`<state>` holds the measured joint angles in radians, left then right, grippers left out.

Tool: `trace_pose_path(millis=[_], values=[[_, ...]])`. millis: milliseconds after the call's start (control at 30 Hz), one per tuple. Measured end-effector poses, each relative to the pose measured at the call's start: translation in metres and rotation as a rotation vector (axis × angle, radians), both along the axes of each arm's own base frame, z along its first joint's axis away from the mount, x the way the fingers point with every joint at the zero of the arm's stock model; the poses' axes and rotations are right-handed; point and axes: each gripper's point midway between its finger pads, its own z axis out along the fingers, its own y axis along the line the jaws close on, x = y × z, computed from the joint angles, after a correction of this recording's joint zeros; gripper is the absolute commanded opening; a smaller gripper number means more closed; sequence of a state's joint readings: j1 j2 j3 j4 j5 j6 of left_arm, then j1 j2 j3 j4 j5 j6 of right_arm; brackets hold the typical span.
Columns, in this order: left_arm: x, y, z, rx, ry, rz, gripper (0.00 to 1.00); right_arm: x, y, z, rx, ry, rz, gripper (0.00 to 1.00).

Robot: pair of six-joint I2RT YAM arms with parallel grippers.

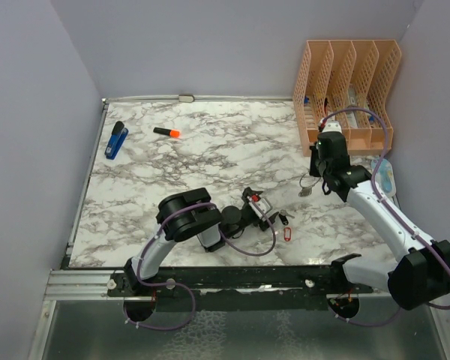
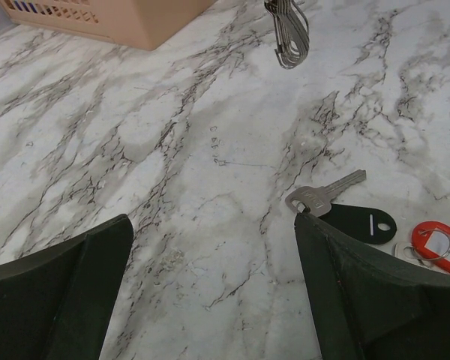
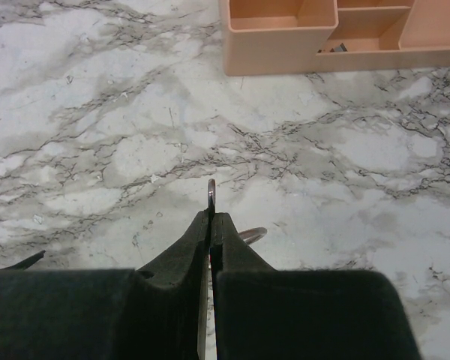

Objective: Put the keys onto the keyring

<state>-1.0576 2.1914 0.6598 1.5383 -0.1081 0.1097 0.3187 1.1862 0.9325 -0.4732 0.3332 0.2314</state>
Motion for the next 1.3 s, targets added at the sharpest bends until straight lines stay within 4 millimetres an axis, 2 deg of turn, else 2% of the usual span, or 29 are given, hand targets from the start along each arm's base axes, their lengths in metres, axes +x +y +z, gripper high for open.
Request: trace_pose_path(millis=[400, 500, 667, 800, 1033, 1300], values=[[-0.025, -0.018, 0.008, -0.032, 0.018, -0.14, 0.91, 0.0, -0.002, 0.0, -0.006, -0.003, -0.008, 0.01], [-0.025, -0.02, 0.009, -0.033, 0.013, -0.151, 0.91, 0.0, -0.002, 0.0, -0.008, -0.004, -0.011, 0.01], [-0.018, -0.036, 0.02, -0.06, -0.028, -0.161, 0.9, 0.0, -0.003, 0.001, -0.009, -0.005, -0.012, 0.01], [-0.012, -0.045, 0.017, -0.066, -0.041, -0.162, 0.84, 0.001, -0.003, 0.002, -0.008, -0.008, -0.012, 0.01], [-0.002, -0.055, -0.003, -0.047, -0.039, -0.15, 0.71, 0.002, -0.002, 0.003, -0.006, -0.016, -0.011, 0.01], [0.002, -0.052, -0.008, -0.052, -0.017, -0.138, 0.58, 0.004, -0.002, 0.004, -0.003, -0.025, -0.011, 0.01]])
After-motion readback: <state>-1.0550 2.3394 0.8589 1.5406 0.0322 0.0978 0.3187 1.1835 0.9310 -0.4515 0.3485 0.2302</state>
